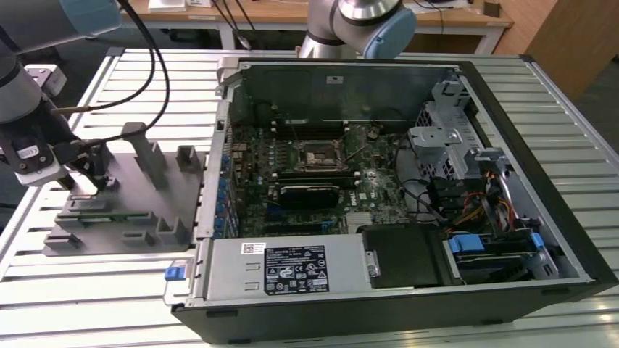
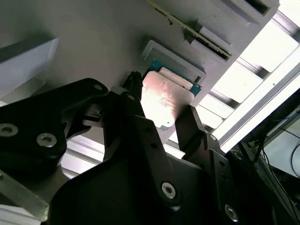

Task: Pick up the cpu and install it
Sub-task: 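Pick up the cpu and move it towards the insertion slot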

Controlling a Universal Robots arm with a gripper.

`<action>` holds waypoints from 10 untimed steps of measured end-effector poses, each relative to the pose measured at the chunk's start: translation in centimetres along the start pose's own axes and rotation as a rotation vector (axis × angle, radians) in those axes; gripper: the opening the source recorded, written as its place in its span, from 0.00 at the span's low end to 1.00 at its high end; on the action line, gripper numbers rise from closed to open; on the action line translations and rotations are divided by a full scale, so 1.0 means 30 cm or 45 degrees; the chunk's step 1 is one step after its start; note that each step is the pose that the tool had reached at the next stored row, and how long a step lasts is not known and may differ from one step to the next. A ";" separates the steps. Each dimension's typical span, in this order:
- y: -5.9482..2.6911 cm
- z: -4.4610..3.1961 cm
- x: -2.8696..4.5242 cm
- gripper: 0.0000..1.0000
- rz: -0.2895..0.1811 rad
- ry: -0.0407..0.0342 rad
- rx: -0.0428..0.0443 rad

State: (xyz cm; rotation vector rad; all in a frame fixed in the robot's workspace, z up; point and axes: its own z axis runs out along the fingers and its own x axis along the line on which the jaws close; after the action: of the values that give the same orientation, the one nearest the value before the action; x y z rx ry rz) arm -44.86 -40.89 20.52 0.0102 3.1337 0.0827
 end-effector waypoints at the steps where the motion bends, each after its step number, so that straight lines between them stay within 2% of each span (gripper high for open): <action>1: 0.000 -0.008 0.000 0.53 0.000 -0.0001 0.000; 5: 0.002 -0.037 0.000 0.53 0.000 -0.0001 0.000; 10: 0.003 -0.050 0.000 0.53 0.000 -0.0031 0.003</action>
State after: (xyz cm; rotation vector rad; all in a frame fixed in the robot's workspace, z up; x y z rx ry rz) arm -44.86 -40.89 22.01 0.0101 3.1314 0.0788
